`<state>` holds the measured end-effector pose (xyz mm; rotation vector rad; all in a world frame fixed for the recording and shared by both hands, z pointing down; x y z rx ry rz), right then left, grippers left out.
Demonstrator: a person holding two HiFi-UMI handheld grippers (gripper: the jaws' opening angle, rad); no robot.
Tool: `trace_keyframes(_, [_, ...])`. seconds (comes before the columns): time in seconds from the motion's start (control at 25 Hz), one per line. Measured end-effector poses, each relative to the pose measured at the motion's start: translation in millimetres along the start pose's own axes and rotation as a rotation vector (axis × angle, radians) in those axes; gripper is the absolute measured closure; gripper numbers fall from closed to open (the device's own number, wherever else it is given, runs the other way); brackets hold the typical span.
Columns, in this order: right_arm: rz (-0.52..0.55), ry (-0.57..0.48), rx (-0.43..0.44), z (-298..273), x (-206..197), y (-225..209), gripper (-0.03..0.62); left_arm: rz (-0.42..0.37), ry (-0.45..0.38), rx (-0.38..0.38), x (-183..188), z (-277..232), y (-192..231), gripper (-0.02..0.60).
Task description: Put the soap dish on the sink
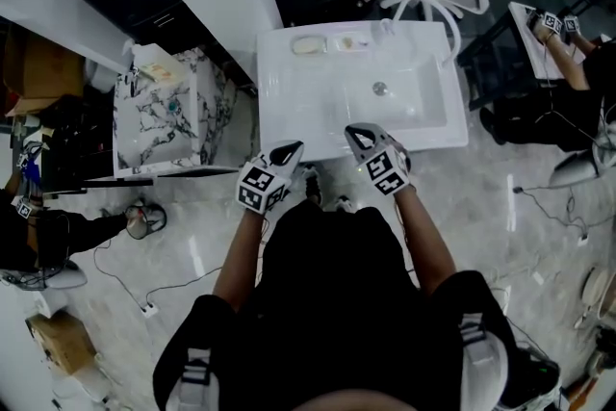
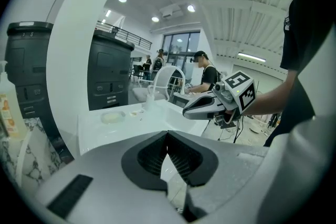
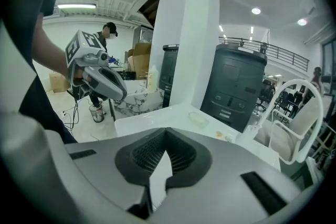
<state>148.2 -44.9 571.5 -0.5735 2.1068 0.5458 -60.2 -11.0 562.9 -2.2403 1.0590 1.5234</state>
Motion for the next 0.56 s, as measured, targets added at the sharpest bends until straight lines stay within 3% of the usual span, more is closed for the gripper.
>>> trace_keyframes(0.56, [0.046,0.001,0.008,22,-15,22,0.600,0.005,-0.001,0.025,-15,14,-34,0.581])
Point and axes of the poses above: the fingertips, and each gripper's own axes: z backward along the fingers, y to its left, x out of its top, the point moved 8 cm from there along z, backward along the fingers
